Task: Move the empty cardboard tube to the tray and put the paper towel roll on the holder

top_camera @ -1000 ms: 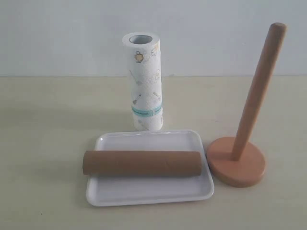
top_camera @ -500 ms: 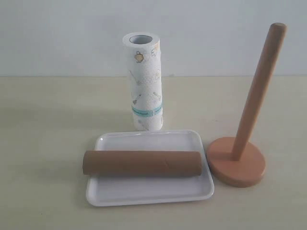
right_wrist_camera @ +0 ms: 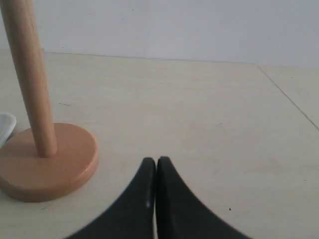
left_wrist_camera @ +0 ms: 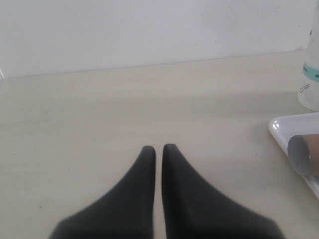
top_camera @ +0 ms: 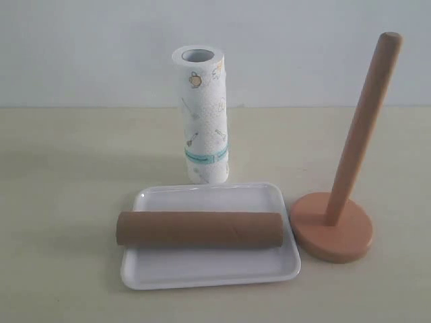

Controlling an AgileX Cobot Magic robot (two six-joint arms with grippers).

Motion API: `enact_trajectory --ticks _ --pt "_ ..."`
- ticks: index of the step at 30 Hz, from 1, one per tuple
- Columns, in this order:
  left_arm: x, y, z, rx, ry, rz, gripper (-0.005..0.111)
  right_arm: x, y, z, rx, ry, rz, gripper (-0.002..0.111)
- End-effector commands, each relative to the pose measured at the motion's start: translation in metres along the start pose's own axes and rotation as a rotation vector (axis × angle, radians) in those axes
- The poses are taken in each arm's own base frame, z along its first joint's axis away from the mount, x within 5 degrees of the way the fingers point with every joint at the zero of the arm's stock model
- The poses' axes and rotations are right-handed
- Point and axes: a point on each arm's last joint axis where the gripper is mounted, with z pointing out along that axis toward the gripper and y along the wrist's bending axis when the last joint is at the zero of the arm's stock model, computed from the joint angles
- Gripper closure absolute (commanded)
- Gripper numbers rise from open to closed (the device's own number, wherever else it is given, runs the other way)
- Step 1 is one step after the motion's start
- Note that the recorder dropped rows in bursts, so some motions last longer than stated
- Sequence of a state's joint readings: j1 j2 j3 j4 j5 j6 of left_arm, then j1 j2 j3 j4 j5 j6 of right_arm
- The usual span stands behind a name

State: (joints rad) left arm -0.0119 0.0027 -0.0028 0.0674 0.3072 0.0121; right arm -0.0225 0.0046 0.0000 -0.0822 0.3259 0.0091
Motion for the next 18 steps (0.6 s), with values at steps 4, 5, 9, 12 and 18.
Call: enact_trajectory --ticks 4,5,9,12,18 --pt "0.0005 -0.0001 0.0001 -0.001 -0.003 0.0 0.103 0.0003 0.0019 -0.0003 -0.018 0.001 0.028 0.108" --pt "0.0005 -0.0001 0.0001 -0.001 -0.003 0.0 0.103 0.0005 0.0022 -0.0004 -0.022 0.003 0.033 0.108" --pt "0.0005 -0.0001 0.0001 -0.001 -0.003 0.0 0.103 0.0003 0.0059 -0.0006 -0.089 0.0 0.021 0.108" --pt "0.0005 -0.0001 0.0001 -0.001 -0.003 0.0 0.103 0.0002 0.0064 -0.0006 -0.099 -0.001 0.018 0.108" --pt "0.0005 -0.0001 0.0001 -0.001 -0.003 0.0 0.103 0.0002 0.0064 -0.0006 -0.099 -0.001 0.018 0.108"
